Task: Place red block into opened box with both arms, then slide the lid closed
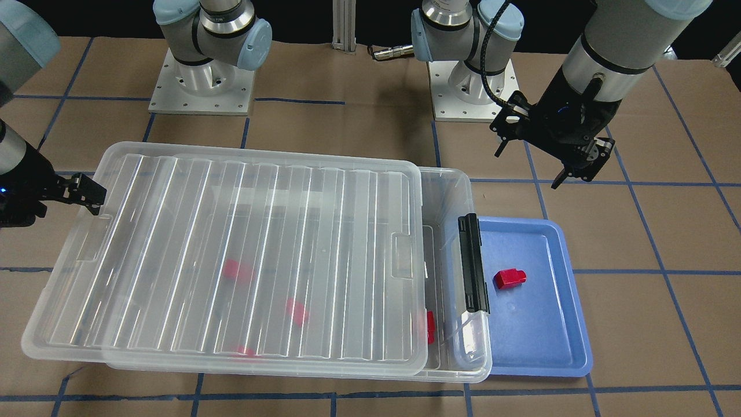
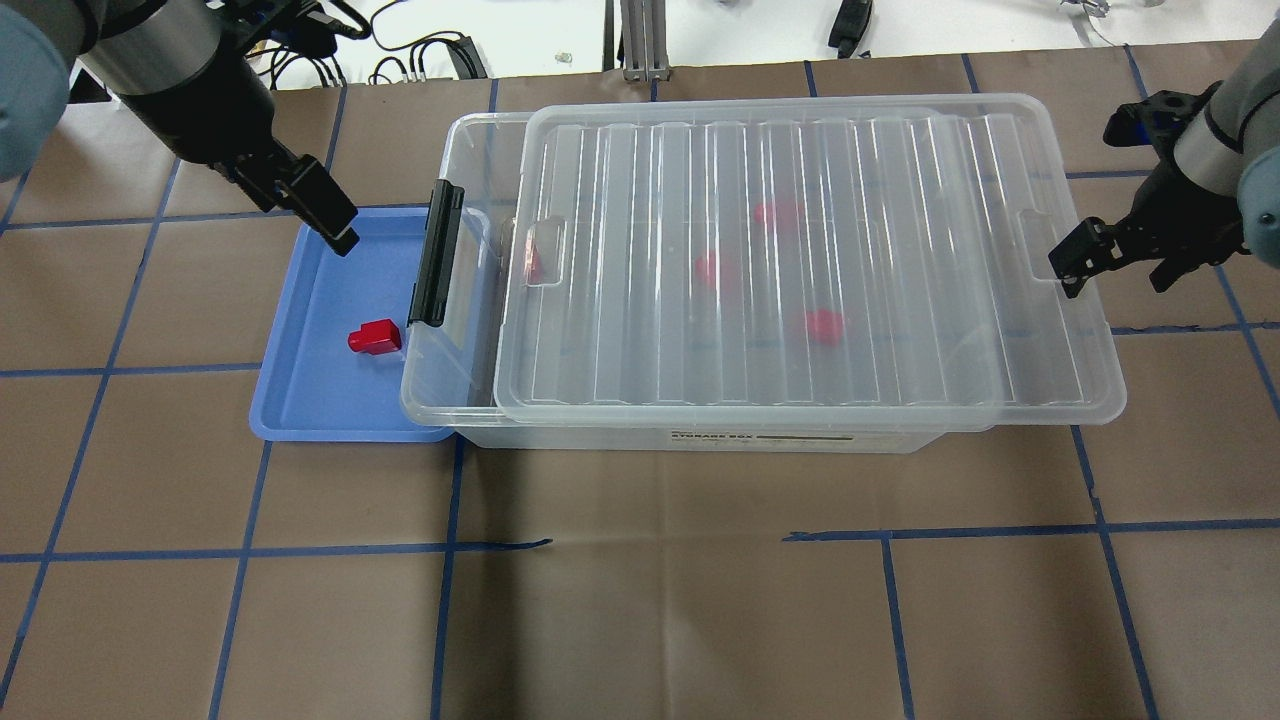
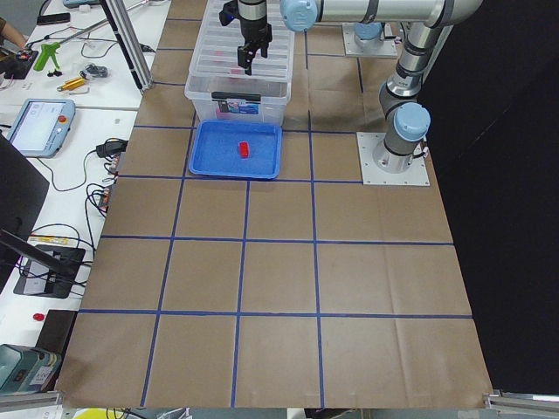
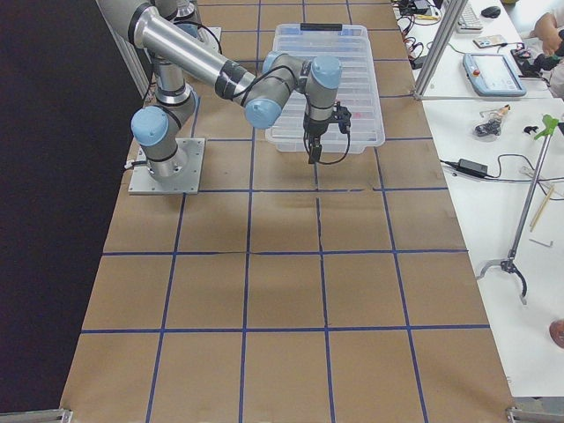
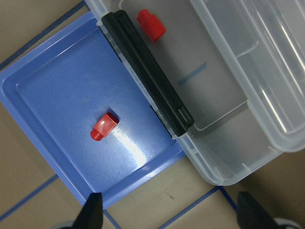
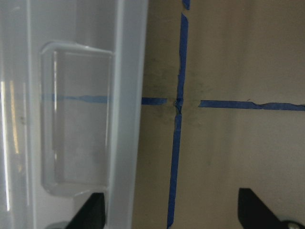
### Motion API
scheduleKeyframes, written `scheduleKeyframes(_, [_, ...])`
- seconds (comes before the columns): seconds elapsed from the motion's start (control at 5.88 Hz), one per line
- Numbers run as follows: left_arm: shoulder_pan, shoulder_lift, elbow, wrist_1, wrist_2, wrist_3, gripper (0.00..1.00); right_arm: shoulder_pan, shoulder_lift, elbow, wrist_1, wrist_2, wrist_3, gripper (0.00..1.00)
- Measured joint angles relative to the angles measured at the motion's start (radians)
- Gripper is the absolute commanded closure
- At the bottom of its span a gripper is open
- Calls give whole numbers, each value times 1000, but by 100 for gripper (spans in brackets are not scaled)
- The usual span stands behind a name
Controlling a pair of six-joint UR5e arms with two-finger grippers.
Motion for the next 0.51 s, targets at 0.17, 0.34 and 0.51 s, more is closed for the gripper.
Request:
scheduleKeyframes(0.17, [8, -15, -5, 11, 4, 212, 2, -31, -3, 0, 0, -2, -29, 0])
scheduleKeyframes(0.34, [11, -26, -22, 39, 7, 426, 2, -69, -7, -2, 1, -3, -55, 0])
scheduleKeyframes(0.51, [13, -33, -49, 91, 8, 578, 2, -102, -7, -4, 1, -3, -80, 0])
